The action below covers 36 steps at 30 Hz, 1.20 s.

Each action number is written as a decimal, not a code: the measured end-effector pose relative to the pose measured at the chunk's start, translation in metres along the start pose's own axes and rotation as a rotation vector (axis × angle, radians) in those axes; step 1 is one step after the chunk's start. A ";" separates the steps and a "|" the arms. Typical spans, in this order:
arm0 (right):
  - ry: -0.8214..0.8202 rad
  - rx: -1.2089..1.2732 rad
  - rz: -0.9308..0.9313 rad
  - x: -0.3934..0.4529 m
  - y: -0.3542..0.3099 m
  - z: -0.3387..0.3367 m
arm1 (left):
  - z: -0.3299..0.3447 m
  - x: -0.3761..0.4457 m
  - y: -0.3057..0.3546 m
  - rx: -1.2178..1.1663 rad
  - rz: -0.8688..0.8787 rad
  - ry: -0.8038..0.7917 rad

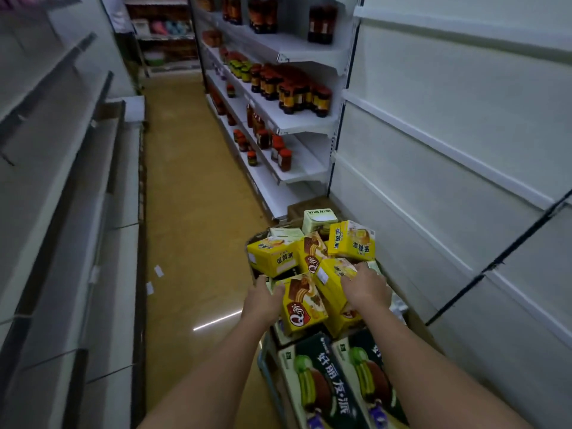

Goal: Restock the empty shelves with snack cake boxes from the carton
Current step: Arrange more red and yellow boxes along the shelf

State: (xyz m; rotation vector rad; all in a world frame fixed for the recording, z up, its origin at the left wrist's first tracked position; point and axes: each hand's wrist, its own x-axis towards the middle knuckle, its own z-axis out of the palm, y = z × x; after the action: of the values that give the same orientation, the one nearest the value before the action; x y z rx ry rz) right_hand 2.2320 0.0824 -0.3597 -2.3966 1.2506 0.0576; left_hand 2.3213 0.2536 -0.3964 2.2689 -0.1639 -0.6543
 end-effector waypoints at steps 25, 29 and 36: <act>-0.294 -0.054 -0.023 0.065 0.025 0.028 | 0.085 0.028 0.003 0.109 -0.282 0.164; -0.235 0.182 -0.008 0.065 0.031 0.034 | 0.083 0.025 0.002 0.052 -0.220 0.201; -0.390 0.790 0.202 0.067 0.042 0.030 | 0.079 0.019 -0.010 -0.178 -0.141 0.224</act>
State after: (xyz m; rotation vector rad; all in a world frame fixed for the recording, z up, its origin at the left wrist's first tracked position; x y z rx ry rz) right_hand 2.2427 0.0215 -0.4176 -1.4955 1.0572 0.0705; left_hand 2.2967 0.2043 -0.4569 2.1746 0.1585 -0.4619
